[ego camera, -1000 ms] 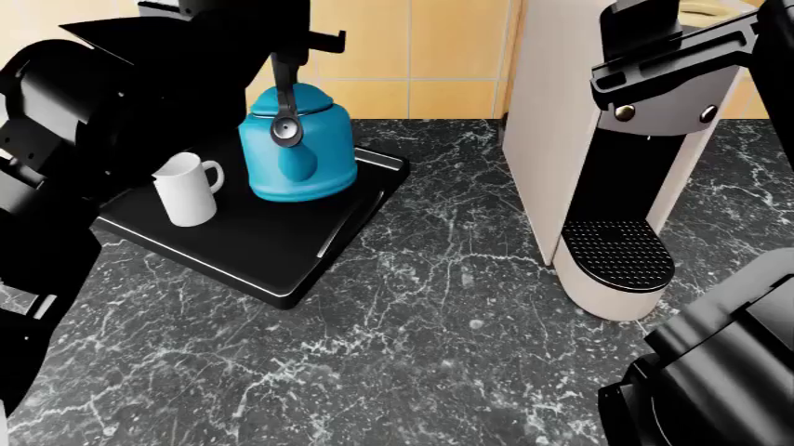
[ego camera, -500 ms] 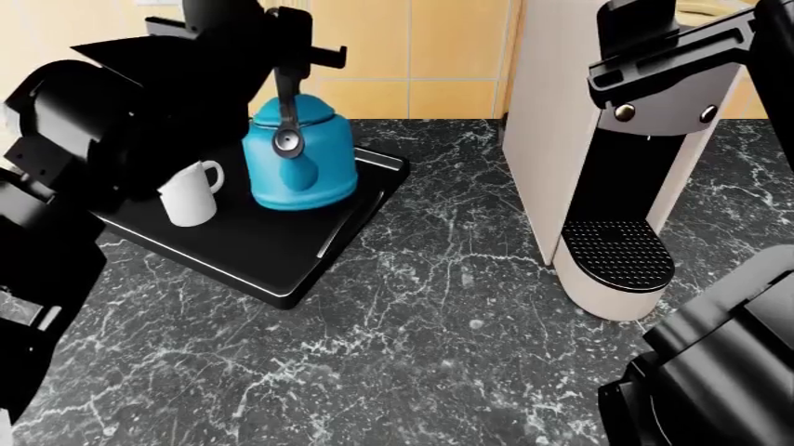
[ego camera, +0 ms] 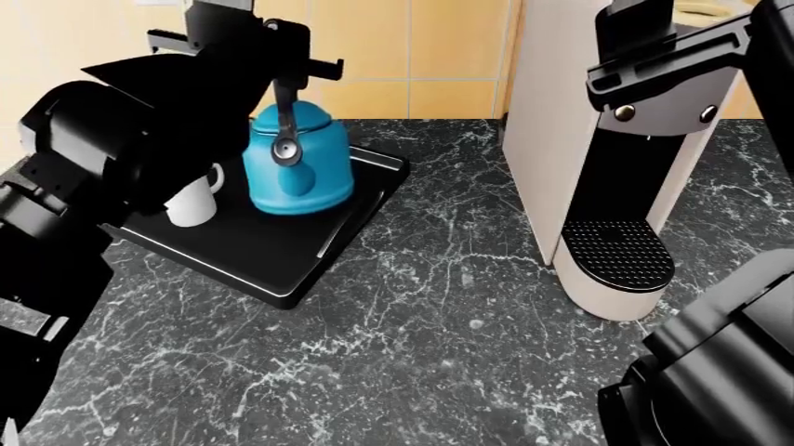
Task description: Pick the kettle from the counter and place it on the tray. Then pick the mug from the cabinet and place it on the tray. Then close the cabinet doors.
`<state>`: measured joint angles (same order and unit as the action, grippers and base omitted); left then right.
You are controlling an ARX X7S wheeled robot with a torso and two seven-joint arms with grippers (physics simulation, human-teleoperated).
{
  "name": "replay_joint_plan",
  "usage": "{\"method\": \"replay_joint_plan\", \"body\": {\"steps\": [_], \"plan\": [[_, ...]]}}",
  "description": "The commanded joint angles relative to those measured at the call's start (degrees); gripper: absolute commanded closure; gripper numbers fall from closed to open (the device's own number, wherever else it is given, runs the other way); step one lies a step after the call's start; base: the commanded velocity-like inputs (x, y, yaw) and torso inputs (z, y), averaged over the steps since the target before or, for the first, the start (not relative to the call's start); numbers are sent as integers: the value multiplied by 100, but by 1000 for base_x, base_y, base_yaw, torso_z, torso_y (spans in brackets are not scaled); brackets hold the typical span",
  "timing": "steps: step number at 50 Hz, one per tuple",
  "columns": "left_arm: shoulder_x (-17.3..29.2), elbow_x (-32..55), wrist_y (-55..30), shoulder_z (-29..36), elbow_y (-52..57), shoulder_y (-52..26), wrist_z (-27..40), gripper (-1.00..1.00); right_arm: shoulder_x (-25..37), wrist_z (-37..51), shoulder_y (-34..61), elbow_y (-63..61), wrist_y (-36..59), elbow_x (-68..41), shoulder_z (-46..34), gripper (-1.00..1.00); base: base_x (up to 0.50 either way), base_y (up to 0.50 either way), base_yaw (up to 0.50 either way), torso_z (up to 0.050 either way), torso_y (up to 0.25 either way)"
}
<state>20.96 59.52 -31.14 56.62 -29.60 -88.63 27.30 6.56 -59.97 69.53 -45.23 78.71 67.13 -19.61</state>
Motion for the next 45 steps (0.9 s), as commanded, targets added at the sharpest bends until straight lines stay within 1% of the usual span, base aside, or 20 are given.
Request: {"method": "replay_joint_plan", "body": {"steps": [1, 26, 36, 45], "plan": [[-15, -266, 139, -75, -40, 4, -4, 100, -8, 79, -56, -3, -38, -92, 49, -100, 0, 0, 0, 0, 0], [-2, -293, 230, -42, 43, 218, -25, 100, 36, 71, -89, -78, 20, -73, 42, -100, 0, 0, 0, 0, 1], [-77, -424, 415, -50, -324, 183, -121, 100, 34, 55, -82, -72, 33, -51, 29, -100, 0, 0, 0, 0, 0], [-19, -395, 471, -74, -270, 274, -178, 100, 28, -7, -28, -45, 72, 28, -34, -100, 0, 0, 0, 0, 1]]}}
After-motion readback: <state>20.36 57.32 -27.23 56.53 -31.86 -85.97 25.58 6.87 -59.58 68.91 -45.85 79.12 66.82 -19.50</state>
